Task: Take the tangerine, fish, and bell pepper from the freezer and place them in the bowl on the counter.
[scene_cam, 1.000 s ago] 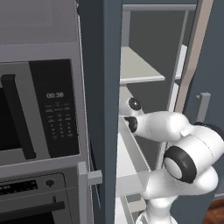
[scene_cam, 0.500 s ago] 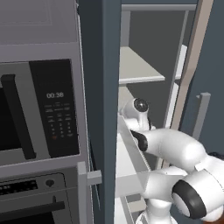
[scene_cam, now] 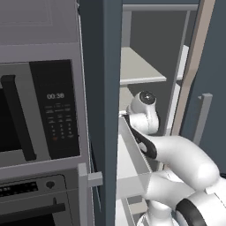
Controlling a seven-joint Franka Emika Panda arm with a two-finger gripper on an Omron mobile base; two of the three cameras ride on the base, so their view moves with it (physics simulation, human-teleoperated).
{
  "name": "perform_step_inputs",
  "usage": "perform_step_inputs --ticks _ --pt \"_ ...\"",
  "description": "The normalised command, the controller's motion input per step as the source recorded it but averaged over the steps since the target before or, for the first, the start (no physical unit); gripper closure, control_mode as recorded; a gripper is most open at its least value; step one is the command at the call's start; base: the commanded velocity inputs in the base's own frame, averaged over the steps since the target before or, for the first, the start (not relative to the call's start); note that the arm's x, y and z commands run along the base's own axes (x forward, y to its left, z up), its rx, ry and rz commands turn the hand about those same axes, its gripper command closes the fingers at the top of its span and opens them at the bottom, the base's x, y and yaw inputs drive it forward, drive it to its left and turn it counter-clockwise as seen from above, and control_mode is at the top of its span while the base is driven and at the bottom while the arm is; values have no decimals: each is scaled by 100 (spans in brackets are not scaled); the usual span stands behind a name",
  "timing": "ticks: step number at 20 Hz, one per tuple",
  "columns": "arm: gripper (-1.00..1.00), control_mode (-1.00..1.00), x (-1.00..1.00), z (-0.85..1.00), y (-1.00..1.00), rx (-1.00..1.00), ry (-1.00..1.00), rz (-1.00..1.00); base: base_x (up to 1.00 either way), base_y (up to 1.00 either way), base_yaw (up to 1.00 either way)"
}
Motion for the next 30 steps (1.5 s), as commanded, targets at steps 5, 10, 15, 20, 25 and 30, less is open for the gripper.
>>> perform_step_inputs --ticks 5,10,15,20,25,30 --pt "100 -100 -29 8 -22 0 5 0 0 0 0" --pt "100 -100 -50 12 -5 0 2 0 0 0 0" --pt "100 -100 -50 29 -6 0 0 0 0 0 0" --pt "100 -100 -50 34 -15 0 0 -1 0 0 0" --pt "100 -100 -52 39 -17 0 3 -2 0 0 0" --pt "100 -100 -57 33 -6 0 4 -4 0 0 0"
